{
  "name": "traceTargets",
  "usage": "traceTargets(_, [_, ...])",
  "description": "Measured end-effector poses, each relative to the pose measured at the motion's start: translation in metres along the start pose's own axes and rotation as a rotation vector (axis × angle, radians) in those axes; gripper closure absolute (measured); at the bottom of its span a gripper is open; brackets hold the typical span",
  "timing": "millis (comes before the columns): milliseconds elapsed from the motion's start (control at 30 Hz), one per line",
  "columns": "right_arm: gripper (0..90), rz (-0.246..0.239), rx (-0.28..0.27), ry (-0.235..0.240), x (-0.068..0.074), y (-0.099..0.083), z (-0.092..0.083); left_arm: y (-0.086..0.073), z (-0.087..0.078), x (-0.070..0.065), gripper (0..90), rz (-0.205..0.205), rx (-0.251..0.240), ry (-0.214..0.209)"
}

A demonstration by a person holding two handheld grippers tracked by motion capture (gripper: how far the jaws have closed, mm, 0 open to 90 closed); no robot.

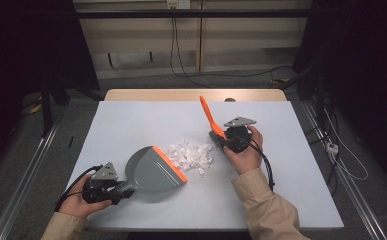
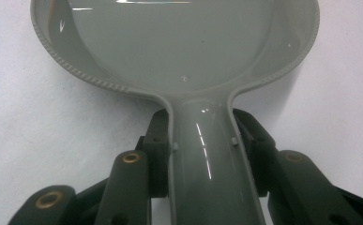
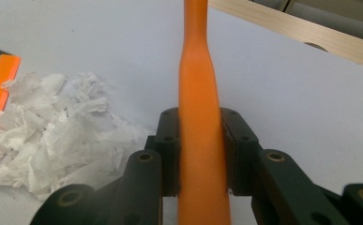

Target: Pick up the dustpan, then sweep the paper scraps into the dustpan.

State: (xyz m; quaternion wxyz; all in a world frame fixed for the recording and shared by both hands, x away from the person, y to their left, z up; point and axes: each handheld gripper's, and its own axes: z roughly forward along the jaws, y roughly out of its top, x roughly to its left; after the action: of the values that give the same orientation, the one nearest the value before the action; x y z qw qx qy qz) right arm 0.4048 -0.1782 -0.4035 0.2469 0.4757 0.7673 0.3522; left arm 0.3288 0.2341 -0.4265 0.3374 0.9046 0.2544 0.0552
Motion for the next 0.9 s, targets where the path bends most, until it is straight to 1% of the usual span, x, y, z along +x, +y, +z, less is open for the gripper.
traceTargets(67, [72.0, -0.003, -0.005, -0.006, -0.001, 0.0, -0.001, 0.0, 0.001, -0.001, 62.4, -0.002, -0.004, 0.007])
traceTargets(100, [72.0, 0.001, -0.004, -0.007, -0.002, 0.0, -0.002, 0.0, 0.0, -0.001, 62.4, 0.001, 0.0, 0.02])
traceTargets(167, [72.0, 0.011, -0.005, -0.008, -0.003, 0.0, -0.003, 0.0, 0.001, -0.001, 62.4, -0.003, -0.003, 0.023])
traceTargets(200, [72.0, 0.014, -0.001, -0.008, -0.004, 0.0, -0.003, 0.0, 0.001, -0.001, 62.4, -0.004, -0.002, 0.021])
traceTargets(233, [72.0, 0.013, -0.001, -0.012, -0.004, 0.0, -0.003, 0.0, 0.001, -0.001, 62.4, -0.011, -0.01, 0.007])
traceTargets(267, [72.0, 0.01, 0.002, -0.015, -0.004, 0.0, -0.003, 0.001, 0.001, -0.001, 62.3, -0.007, -0.01, 0.007])
traceTargets(300, [72.0, 0.009, 0.003, -0.013, -0.003, 0.0, -0.003, 0.001, 0.001, -0.001, 62.4, -0.008, -0.006, -0.002])
traceTargets(367, [72.0, 0.012, 0.001, -0.009, -0.003, -0.001, -0.003, 0.001, 0.002, -0.001, 62.3, -0.013, -0.011, 0.001])
traceTargets(433, [72.0, 0.008, 0.004, -0.013, -0.002, -0.001, -0.002, 0.001, 0.002, 0.0, 62.3, -0.007, -0.007, 0.002])
traceTargets(467, [72.0, 0.006, 0.006, -0.012, -0.001, -0.001, -0.001, 0.001, 0.002, 0.0, 62.3, -0.008, -0.007, -0.005])
traceTargets(667, [72.0, -0.007, 0.023, -0.009, 0.005, -0.003, 0.007, 0.002, 0.003, -0.001, 62.3, -0.007, -0.006, -0.004])
traceTargets(733, [72.0, -0.016, 0.019, -0.01, 0.007, -0.002, 0.008, 0.002, 0.003, -0.001, 62.3, -0.017, -0.012, -0.006])
traceTargets(800, [72.0, -0.023, 0.017, -0.011, 0.01, -0.002, 0.009, 0.002, 0.004, -0.001, 62.3, -0.015, -0.011, -0.007])
traceTargets(833, [72.0, -0.03, 0.016, -0.012, 0.011, -0.002, 0.01, 0.003, 0.004, -0.001, 62.3, -0.009, -0.005, -0.003])
traceTargets(900, [72.0, -0.039, 0.014, -0.018, 0.014, -0.002, 0.01, 0.004, 0.005, -0.001, 62.3, -0.011, -0.011, -0.011])
